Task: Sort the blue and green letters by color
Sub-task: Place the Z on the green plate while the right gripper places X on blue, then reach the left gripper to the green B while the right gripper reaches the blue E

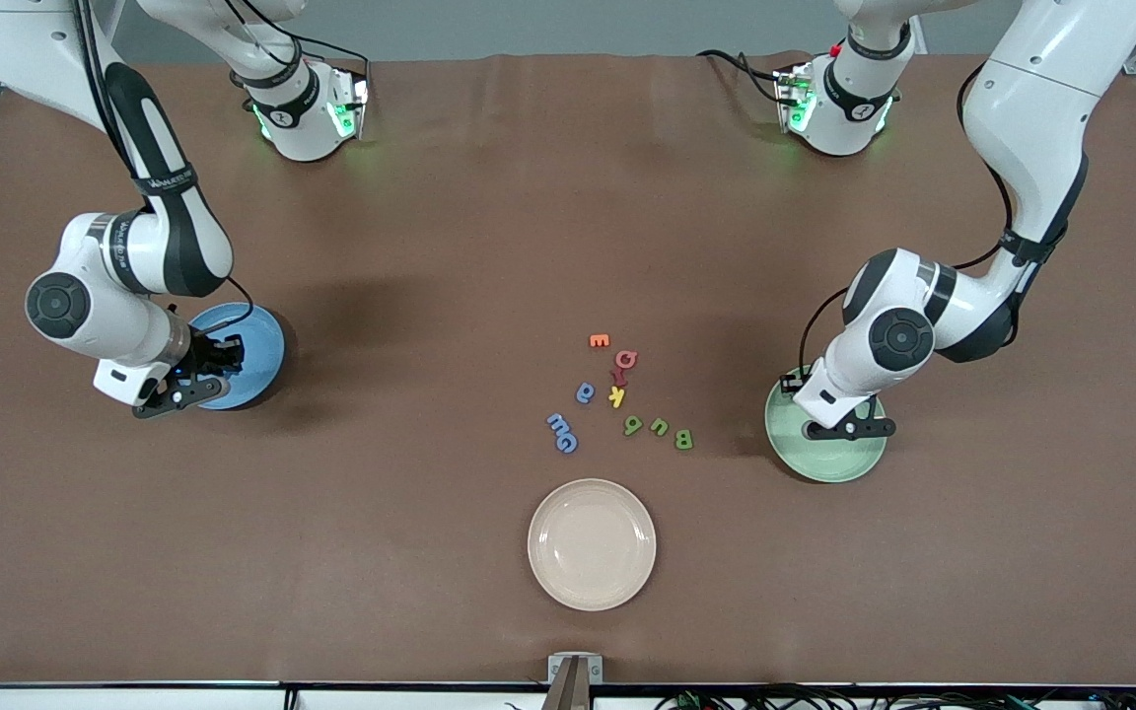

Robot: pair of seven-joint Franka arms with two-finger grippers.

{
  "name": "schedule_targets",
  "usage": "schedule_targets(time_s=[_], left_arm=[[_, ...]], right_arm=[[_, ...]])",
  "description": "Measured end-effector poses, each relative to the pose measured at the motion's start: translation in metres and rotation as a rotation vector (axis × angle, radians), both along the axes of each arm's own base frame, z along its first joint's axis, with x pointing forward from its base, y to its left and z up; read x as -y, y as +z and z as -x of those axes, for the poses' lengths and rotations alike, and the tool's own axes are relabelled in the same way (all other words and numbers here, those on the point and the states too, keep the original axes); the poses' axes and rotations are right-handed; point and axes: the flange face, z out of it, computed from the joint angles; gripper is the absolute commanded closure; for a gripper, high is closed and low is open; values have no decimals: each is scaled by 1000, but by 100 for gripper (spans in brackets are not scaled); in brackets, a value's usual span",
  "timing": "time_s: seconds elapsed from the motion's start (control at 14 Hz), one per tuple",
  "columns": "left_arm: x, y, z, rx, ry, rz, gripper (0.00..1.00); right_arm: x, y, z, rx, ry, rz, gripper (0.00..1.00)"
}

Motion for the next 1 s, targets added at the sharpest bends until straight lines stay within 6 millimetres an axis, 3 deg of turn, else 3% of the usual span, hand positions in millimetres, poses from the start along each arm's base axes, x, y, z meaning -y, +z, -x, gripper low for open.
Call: schedule_targets(time_s=[0.36,0.64,0.79,0.86,1.0], left_arm=[[12,20,-5,40,-11,13,24],[52,46,-14,97,46,41,24],[83,52,-16,117,95,57,24],[99,52,-18,122,123,67,24],[127,47,-23,125,172,90,24]], right_arm=[[-4,-6,8,-30,-25,-5,0],[-22,4,2,-7,-53,-3,0],[-48,22,-5,19,-79,3,0],[-72,34,-9,25,-105,11,0],[-141,63,-19,57,-168,25,0]])
